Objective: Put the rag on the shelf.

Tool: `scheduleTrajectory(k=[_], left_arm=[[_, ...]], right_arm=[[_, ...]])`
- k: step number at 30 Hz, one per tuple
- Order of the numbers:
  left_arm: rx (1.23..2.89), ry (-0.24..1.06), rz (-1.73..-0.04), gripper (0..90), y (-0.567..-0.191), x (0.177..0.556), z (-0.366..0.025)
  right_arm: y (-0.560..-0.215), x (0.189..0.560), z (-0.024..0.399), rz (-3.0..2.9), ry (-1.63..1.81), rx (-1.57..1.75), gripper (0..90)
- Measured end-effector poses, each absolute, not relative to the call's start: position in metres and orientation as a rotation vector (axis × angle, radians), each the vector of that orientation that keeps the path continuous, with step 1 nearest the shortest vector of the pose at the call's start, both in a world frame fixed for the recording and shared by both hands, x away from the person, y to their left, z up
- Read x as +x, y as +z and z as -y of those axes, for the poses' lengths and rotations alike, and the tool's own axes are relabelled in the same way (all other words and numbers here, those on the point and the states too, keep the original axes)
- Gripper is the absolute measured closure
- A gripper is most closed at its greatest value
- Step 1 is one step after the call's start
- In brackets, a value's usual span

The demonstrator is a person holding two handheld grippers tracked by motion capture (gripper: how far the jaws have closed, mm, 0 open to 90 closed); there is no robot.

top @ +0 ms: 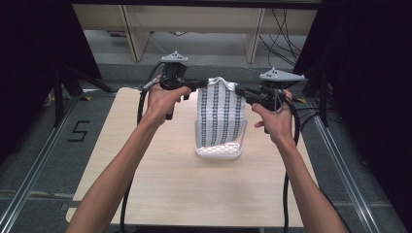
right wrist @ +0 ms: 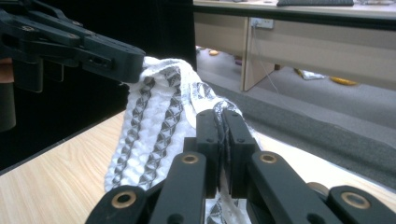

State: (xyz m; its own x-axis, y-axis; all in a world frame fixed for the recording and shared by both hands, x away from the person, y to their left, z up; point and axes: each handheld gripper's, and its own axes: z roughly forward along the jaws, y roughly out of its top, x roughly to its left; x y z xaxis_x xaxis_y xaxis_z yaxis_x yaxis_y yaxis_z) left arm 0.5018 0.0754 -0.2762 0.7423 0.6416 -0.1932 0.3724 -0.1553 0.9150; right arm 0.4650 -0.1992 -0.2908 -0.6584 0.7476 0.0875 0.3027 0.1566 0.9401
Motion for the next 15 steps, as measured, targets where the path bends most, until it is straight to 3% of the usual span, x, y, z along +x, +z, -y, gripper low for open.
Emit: scheduleTrajectory(k=[15], left_arm=[[1.789, 0.193, -0.913, 86.7, -0.322, 0.541, -0.066]], right_arm=[[-0.318, 0.504, 0.201, -2.088, 1.418, 1.134, 85.9]])
